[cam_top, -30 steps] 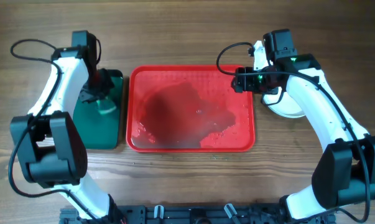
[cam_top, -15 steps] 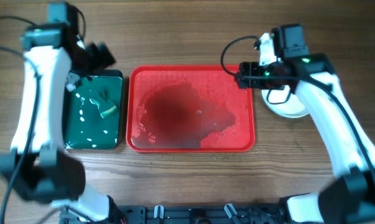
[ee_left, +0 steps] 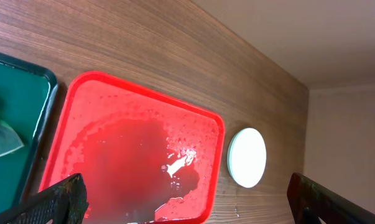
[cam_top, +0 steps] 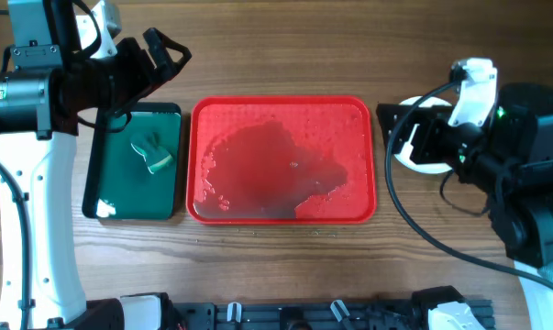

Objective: Clean dirty plates on tray and stack at the side

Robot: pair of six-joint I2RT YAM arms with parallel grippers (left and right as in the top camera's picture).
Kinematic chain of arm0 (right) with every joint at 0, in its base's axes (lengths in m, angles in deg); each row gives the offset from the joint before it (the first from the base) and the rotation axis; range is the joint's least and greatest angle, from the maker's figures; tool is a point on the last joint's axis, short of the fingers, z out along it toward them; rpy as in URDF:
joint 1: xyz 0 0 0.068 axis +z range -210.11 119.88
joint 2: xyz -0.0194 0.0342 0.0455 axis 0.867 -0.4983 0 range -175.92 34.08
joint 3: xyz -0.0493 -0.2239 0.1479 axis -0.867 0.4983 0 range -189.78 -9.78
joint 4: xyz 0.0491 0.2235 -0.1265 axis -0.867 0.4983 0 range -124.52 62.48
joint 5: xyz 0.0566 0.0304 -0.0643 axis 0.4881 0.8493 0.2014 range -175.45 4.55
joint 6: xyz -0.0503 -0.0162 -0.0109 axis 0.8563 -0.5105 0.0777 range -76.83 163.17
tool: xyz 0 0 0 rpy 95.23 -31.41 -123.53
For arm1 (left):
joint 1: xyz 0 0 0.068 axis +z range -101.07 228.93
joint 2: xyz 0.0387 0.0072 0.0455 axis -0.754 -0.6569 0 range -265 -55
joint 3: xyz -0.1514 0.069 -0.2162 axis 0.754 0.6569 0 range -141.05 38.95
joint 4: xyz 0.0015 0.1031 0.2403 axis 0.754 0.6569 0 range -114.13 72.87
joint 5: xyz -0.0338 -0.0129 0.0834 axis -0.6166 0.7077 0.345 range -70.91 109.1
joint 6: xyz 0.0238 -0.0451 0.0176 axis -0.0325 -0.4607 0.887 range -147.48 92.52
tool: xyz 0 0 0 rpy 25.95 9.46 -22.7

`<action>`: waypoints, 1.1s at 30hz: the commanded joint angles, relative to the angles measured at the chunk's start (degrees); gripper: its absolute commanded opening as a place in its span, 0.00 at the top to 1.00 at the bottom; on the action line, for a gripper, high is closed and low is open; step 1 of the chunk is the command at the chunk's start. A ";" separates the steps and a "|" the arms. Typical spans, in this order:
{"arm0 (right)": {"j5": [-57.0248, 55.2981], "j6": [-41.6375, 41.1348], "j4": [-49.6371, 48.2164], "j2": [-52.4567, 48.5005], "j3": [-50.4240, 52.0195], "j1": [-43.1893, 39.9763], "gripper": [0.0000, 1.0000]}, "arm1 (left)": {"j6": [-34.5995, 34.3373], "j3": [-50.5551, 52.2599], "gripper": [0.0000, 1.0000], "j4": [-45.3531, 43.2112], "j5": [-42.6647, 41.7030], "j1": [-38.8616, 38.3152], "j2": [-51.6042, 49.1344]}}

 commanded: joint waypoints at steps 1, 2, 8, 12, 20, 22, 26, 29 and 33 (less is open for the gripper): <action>-6.03 -1.09 3.43 -0.22 -0.81 0.02 0.00 | -0.31 0.00 0.00 -0.20 -1.42 -0.09 -0.24; -6.82 -1.07 2.84 -0.35 -0.46 0.02 0.00 | -0.31 0.00 0.00 -0.20 -1.42 -0.09 -0.24; -8.02 2.01 -16.83 8.44 14.71 -0.31 0.00 | -0.31 0.00 0.00 -0.20 -1.42 -0.09 -0.24; -8.02 1.88 -31.39 21.14 33.40 -0.31 0.00 | -0.31 0.00 0.00 -0.20 -1.42 -0.09 -0.24; -8.02 1.86 -50.90 46.45 65.33 -0.31 0.00 | -0.31 0.00 0.00 -0.20 -1.42 -0.09 -0.24; -8.02 1.84 -53.13 50.69 70.14 -0.31 0.00 | -0.31 0.00 0.00 -0.20 -1.42 -0.07 -0.24; -8.07 1.44 -56.78 56.72 77.66 -0.31 0.00 | -0.31 0.00 0.00 -0.20 -1.42 -0.09 -0.24; -8.02 1.44 -56.35 58.29 78.84 -0.31 0.01 | -0.31 0.00 0.00 -0.20 -1.42 -0.07 -0.24; -7.69 1.33 -56.39 59.56 78.84 -0.31 0.00 | -0.31 0.00 0.00 -0.20 -1.42 -0.07 -0.24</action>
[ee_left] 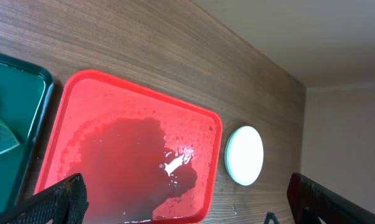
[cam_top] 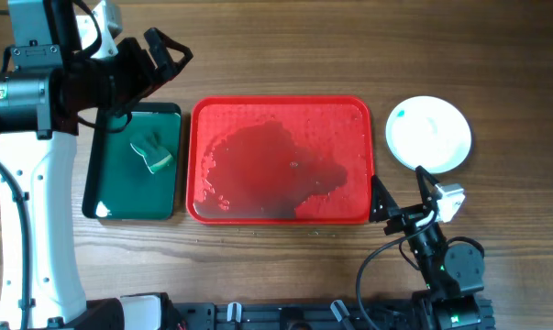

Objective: Clean dirty plates on tray and stack at the side

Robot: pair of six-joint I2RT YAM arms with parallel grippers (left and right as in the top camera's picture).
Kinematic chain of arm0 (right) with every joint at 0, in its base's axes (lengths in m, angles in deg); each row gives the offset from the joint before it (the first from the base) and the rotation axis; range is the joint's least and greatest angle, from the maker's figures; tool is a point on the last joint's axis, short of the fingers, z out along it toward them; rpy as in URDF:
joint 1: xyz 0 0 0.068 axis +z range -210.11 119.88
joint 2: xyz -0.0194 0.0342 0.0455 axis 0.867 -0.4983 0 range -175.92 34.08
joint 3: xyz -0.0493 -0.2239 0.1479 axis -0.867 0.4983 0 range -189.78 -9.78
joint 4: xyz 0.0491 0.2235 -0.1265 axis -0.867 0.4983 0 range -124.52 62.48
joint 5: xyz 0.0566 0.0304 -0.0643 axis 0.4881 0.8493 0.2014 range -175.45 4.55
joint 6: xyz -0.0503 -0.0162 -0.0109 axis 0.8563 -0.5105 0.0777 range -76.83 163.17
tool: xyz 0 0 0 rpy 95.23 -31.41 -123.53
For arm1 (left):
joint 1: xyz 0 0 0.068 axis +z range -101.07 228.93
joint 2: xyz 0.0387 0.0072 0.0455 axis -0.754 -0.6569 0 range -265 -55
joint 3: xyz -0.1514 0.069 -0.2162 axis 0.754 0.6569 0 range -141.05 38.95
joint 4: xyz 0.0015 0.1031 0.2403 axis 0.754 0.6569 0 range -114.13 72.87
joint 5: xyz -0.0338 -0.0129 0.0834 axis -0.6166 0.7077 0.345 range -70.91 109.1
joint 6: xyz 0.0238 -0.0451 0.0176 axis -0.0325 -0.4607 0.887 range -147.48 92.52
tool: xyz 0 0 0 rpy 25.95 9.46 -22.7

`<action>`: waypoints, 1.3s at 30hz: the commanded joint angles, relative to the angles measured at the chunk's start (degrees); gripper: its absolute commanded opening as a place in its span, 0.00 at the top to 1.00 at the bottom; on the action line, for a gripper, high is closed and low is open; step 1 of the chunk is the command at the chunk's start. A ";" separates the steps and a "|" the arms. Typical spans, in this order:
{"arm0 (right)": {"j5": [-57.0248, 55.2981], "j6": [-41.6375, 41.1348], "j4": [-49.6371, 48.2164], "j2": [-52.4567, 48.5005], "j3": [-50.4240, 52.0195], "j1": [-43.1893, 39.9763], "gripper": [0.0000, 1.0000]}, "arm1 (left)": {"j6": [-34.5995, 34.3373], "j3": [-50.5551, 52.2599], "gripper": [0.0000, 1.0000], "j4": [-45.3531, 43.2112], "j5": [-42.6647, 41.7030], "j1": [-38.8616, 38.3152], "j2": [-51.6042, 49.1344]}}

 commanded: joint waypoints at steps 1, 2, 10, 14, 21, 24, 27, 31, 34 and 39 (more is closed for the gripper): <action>0.02 -1.22 -0.35 1.90 0.07 -0.22 0.00 | -0.31 -0.07 0.00 -0.20 -0.68 -0.09 -0.22; 0.39 -4.48 -0.55 1.92 0.07 -0.24 0.00 | -0.31 -0.07 0.00 -0.20 -0.68 -0.09 -0.22; 0.37 -8.35 -0.50 1.79 0.07 -0.24 0.00 | -0.33 -0.07 0.00 -0.20 -0.68 -0.07 -0.22; 0.37 -8.37 -0.50 1.79 0.07 -0.24 0.00 | -0.31 -0.07 0.00 -0.20 -0.68 -0.09 -0.22; 0.37 -8.37 -0.48 1.79 0.07 -0.24 0.00 | -0.31 0.00 0.00 -0.59 -0.33 -0.55 0.15; 0.37 -8.37 -0.50 1.79 0.07 -0.24 0.00 | 2.93 0.48 0.00 4.72 -0.20 -2.67 3.65; 0.37 -8.37 -0.48 1.79 0.07 -0.24 0.00 | 5.42 2.69 0.00 2.58 7.52 -5.64 9.84; 0.37 -8.37 -0.48 1.79 0.07 -0.24 0.00 | 7.52 32.72 0.00 -19.89 19.56 -8.24 33.33; 0.37 -8.37 -0.50 1.79 0.07 -0.24 0.00 | 8.90 48.59 0.00 -32.57 19.54 -6.82 44.44; 0.37 -8.35 -0.48 1.79 0.07 -0.24 0.00 | 10.29 71.21 0.00 -48.63 19.52 -4.00 61.40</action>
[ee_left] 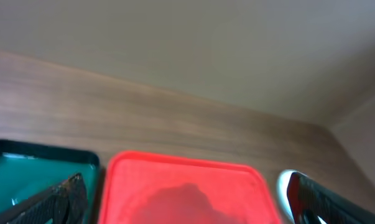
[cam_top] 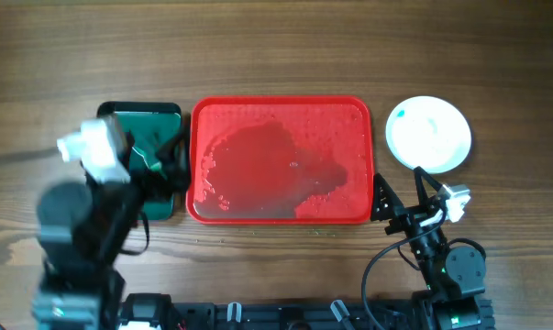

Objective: Clean dirty plates on tray and stack at the side

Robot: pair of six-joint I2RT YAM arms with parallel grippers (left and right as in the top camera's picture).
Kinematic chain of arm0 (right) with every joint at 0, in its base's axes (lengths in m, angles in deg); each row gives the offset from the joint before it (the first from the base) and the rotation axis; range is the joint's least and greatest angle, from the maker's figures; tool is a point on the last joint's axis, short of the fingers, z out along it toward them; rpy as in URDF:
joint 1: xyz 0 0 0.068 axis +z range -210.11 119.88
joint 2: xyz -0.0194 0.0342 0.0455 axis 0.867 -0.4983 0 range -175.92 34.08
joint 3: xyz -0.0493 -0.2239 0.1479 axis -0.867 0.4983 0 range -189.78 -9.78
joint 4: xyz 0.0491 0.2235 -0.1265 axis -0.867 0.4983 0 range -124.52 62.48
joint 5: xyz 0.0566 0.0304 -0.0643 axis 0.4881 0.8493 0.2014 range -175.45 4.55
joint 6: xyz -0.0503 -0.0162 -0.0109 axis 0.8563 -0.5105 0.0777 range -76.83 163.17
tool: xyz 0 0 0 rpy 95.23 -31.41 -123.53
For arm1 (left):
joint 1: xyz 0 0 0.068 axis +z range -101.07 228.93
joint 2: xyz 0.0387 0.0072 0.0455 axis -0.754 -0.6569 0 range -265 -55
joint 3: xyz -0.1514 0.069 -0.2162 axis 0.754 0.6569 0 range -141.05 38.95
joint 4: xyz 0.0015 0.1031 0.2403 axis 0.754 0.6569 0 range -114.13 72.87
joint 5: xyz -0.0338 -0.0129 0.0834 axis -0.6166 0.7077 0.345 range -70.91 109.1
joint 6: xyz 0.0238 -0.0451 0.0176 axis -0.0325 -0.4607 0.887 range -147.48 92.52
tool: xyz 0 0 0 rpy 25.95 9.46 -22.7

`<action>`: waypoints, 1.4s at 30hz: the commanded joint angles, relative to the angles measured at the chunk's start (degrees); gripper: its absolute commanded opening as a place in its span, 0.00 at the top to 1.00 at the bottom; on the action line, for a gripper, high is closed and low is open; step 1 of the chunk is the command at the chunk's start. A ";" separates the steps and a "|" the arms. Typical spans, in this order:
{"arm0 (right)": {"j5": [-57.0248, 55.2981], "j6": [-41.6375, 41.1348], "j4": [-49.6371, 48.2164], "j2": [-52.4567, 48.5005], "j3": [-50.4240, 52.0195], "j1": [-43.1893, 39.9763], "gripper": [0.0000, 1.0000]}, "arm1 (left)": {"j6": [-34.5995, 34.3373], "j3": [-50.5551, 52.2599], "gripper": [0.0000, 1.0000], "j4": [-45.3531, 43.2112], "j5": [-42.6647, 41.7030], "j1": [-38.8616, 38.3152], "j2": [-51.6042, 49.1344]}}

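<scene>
A white plate lies on the table just right of the red tray, whose floor is wet with a dark puddle. In the left wrist view the red tray is ahead and the plate's edge shows at the right. My left gripper is open at the tray's left edge, its fingers spread wide with nothing between them. My right gripper is open and empty near the tray's front right corner, in front of the plate.
A dark green tray stands left of the red tray, with my blurred left arm covering most of it. It also appears in the left wrist view, the green tray at the left. A black rail runs along the table's front edge.
My left arm has moved from the back left, above the green tray, to the front left. Its camera now looks low across the table. The right arm and plate are unchanged.
At first my right arm was over the white plate at the right, covering part of it, with my left arm raised at the back left. Then the right arm was at the front right and the plate lay uncovered. Now the left arm is at the front too.
</scene>
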 commanded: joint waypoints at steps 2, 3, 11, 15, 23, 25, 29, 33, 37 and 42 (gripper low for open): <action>0.28 -0.52 -0.24 0.50 0.07 -0.24 0.00 | 2.71 21.00 0.00 -11.67 1.86 2.93 15.26; 0.28 -0.50 -0.24 0.50 0.07 -0.24 0.00 | 2.93 24.85 0.00 -14.43 1.90 3.21 18.38; 0.28 -0.50 -0.24 0.50 0.07 -0.24 0.00 | 8.79 38.86 0.00 -24.59 1.88 3.28 29.09; 0.28 -0.52 -0.24 0.50 0.07 -0.24 0.00 | 14.47 40.70 0.00 -24.55 1.90 3.30 32.17; 0.28 -0.52 -0.24 0.50 0.07 -0.24 0.00 | 16.41 44.24 0.00 -24.48 2.34 3.30 33.64; 0.28 -0.52 -0.24 0.50 0.07 -0.24 0.00 | 16.37 45.70 0.00 -24.74 2.34 3.28 34.14; 0.28 -0.52 -0.22 0.50 0.07 -0.24 0.00 | 16.31 45.68 0.00 -23.43 2.12 3.28 34.14; 0.28 -0.50 -0.24 0.50 0.07 -0.24 0.00 | 16.17 45.68 0.00 -23.50 2.12 3.15 34.14; 0.28 -0.50 -0.22 0.50 0.07 -0.24 0.00 | 16.17 45.68 0.00 -23.50 2.12 3.13 34.03; 0.28 -0.50 -0.22 0.50 0.07 -0.24 0.00 | 16.17 45.68 0.00 -23.50 2.12 3.13 34.03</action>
